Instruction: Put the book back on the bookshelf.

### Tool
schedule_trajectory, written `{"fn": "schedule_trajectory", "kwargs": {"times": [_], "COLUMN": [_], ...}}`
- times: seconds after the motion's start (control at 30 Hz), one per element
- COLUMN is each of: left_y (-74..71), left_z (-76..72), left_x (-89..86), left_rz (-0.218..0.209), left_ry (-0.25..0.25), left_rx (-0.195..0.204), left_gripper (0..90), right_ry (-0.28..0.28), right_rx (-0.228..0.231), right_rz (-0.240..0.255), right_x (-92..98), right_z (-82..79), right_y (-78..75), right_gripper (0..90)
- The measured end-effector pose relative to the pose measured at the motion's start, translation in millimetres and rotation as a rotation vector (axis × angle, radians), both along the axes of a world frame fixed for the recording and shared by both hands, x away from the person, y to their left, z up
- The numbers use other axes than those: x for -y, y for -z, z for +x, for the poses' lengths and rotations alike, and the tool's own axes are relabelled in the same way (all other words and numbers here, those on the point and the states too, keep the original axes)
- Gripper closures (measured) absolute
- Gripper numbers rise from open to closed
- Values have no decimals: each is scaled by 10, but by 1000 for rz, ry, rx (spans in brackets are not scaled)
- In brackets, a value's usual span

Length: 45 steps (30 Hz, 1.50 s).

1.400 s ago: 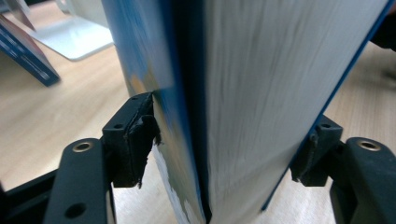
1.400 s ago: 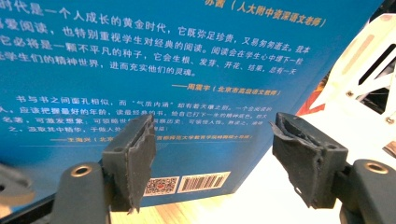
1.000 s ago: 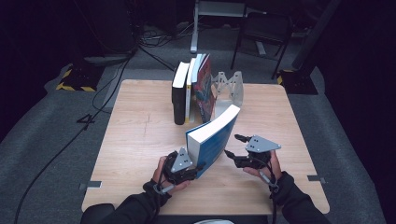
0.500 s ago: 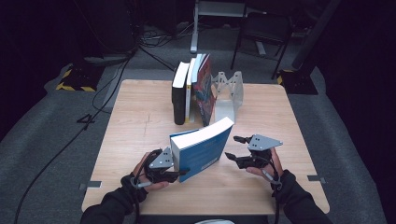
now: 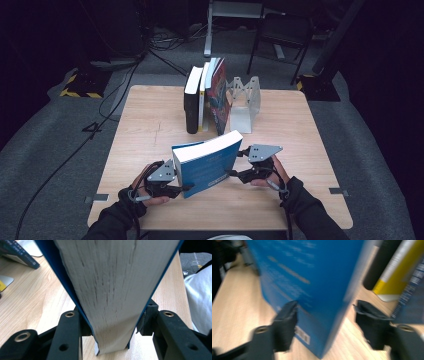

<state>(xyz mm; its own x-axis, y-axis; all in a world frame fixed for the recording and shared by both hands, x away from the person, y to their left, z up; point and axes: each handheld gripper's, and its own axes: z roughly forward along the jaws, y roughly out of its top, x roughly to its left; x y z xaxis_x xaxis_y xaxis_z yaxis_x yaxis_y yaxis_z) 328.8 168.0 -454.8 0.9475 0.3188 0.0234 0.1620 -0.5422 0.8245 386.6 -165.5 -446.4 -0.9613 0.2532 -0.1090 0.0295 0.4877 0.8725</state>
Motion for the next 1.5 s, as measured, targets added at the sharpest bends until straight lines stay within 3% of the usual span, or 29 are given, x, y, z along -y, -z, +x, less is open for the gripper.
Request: {"fn": "schedule_trajectory", "kwargs": {"times": [0.07, 0.3, 0.43, 0.53, 0.63, 0.77, 0.93, 1.27, 1.5], "left_y": [-9, -44, -53, -57, -53, -26, -2, 41, 37], "left_z": [-3, 0, -4, -8, 17, 90, 239, 521, 600], "left_x": [-31, -114, -132, -121, -107, -67, 82, 514, 813], "left_rz": [-5, -17, -14, -10, -22, -56, -85, -111, -79], "left_ry": [-22, -78, -69, -82, -98, -113, -113, -42, -8], "left_rx": [3, 16, 23, 26, 20, 2, -5, -16, -8], "left_gripper": [555, 498, 491, 490, 476, 430, 368, 295, 251], "right_ry": [-4, -66, -124, -126, -113, -120, -52, 41, 96], "right_rx": [30, 1, 0, 14, 29, 25, 36, 36, 37], "right_rz": [-23, -25, -37, 7, 45, 52, 14, -14, -19], "right_x": [-7, 130, 143, 35, -51, -24, 60, 400, 643], "right_z": [-16, -73, -149, -187, -206, -241, -354, -470, -550], "right_y": [-11, -50, -104, -204, -290, -337, -395, -446, -455], "right_gripper": [434, 555, 550, 489, 484, 546, 586, 603, 603]}}
